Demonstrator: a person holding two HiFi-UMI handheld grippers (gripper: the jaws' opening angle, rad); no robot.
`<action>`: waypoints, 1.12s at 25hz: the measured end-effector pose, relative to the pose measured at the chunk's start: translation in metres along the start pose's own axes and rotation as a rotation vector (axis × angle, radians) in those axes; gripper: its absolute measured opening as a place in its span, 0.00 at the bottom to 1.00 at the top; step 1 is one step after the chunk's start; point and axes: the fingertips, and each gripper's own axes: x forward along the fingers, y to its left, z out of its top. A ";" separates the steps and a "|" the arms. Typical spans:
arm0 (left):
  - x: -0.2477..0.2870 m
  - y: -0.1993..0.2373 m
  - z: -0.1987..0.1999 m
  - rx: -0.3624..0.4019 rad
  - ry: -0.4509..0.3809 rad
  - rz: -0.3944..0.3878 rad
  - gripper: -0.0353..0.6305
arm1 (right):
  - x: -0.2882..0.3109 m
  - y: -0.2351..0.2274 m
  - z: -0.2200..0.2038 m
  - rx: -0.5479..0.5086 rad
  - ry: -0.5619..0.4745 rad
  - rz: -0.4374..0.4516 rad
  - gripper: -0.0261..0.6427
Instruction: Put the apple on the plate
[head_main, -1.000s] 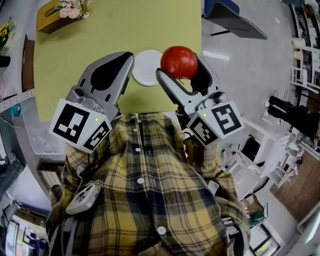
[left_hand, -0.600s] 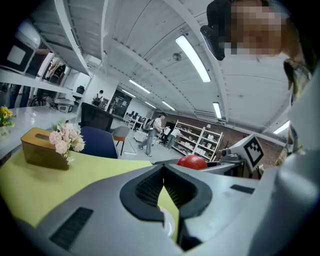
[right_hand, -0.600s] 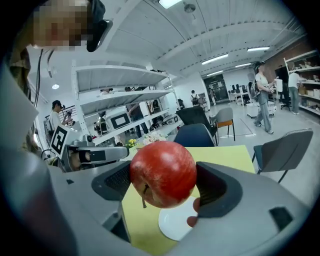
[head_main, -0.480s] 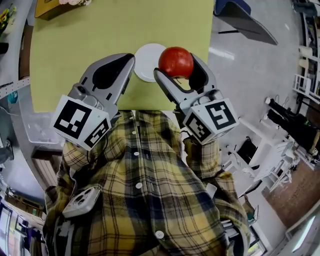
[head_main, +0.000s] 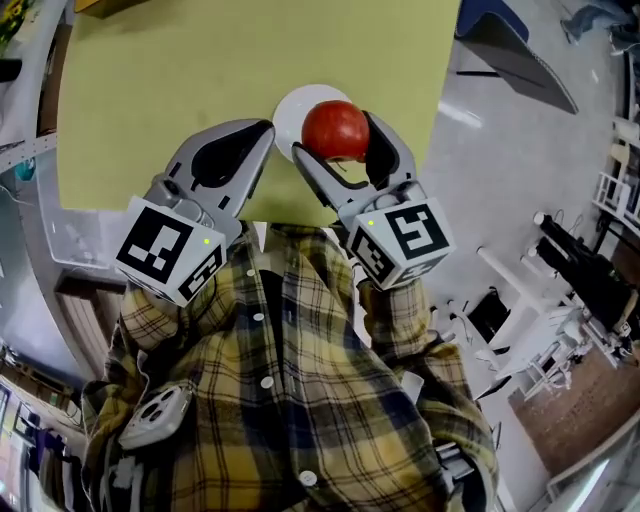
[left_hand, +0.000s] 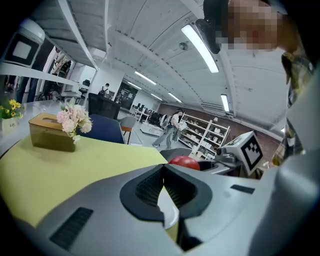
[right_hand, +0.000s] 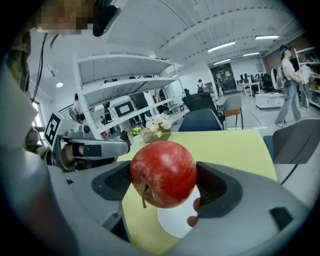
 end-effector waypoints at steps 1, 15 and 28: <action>0.002 0.002 -0.005 -0.007 0.005 0.007 0.06 | 0.004 0.001 -0.004 -0.001 0.007 0.011 0.61; 0.028 0.030 -0.055 -0.089 0.060 0.045 0.06 | 0.042 -0.020 -0.060 -0.014 0.126 0.026 0.61; 0.036 0.033 -0.072 -0.126 0.079 0.057 0.06 | 0.064 -0.043 -0.101 0.013 0.159 0.011 0.61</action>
